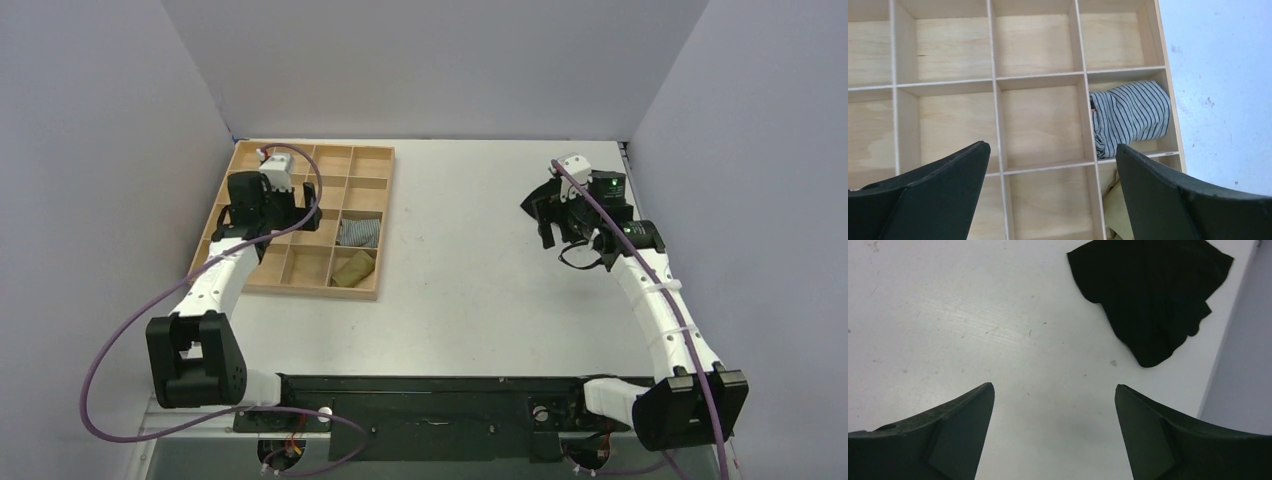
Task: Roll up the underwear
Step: Reset both arms
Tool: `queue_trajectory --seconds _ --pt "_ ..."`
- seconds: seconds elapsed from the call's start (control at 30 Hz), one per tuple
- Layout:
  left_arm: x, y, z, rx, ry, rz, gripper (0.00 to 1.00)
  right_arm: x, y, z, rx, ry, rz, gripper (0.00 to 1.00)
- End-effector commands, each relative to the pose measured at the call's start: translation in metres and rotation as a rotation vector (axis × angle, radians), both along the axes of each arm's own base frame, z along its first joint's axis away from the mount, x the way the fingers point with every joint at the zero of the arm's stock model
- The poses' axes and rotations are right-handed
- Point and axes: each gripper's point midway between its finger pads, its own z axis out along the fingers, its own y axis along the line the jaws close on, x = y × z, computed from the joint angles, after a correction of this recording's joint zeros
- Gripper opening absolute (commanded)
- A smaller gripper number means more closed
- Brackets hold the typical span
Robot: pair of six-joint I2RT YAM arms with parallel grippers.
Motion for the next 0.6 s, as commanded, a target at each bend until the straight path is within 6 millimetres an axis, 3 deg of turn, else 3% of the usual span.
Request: queue_trajectory --seconds 0.0,0.17,0.37,0.57 --pt "0.004 0.011 0.056 -0.061 -0.166 0.033 0.96 0.011 -0.032 0.037 -0.018 -0.179 -0.217 0.86" --pt "-0.005 0.019 0.074 -0.026 -0.222 0.06 0.97 0.013 -0.063 0.056 -0.039 -0.278 -0.405 0.86" --pt "-0.017 0.022 0.082 -0.021 -0.273 0.081 0.97 0.017 -0.063 0.061 0.027 -0.292 -0.423 0.86" --pt "-0.037 0.01 0.091 -0.056 -0.401 0.037 0.97 0.011 -0.067 0.055 0.062 -0.336 -0.431 0.86"
